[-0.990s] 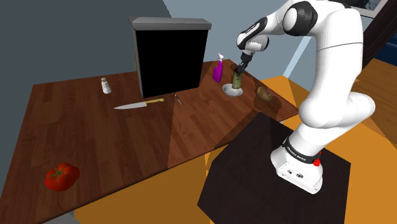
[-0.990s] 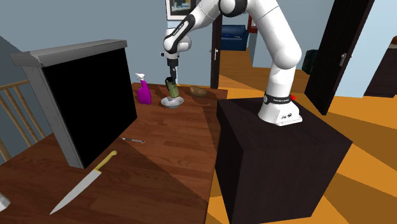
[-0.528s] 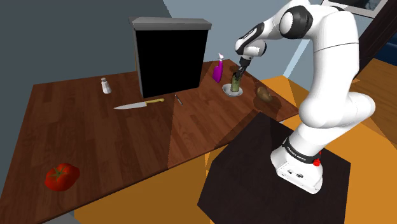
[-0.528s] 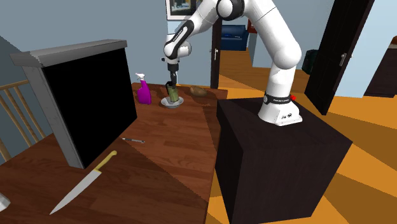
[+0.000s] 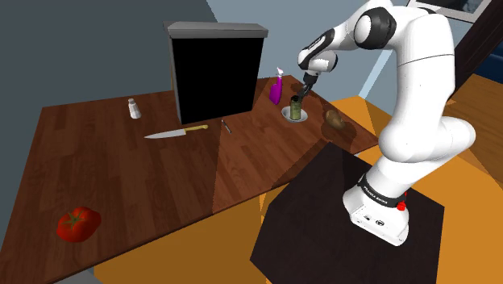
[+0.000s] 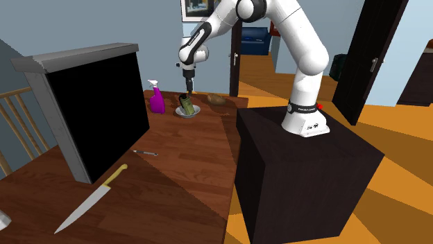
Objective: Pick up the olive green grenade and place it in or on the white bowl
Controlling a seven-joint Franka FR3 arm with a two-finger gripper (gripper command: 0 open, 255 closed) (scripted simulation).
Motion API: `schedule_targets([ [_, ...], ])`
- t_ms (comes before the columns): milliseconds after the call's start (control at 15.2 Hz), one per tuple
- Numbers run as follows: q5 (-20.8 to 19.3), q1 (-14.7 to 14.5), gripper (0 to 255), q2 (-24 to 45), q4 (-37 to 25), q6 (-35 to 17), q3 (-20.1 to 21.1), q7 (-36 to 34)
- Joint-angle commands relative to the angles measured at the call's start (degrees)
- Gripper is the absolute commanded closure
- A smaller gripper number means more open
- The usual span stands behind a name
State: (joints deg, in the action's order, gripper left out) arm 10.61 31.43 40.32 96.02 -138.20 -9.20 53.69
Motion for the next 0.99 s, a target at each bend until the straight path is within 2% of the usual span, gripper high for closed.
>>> schedule_targets([
  [0, 0.0, 0.0, 0, 0.0, 0.0, 0.0, 0.0, 0.0],
  [132, 0.0, 0.0, 0, 0.0, 0.0, 0.0, 0.0, 0.0],
  [396, -1.0, -0.6, 0, -5.3, 0.8, 4.4, -0.9, -0.6],
  [924, -1.0, -0.5, 0, -5.3, 0.8, 4.4, -0.9, -0.6],
])
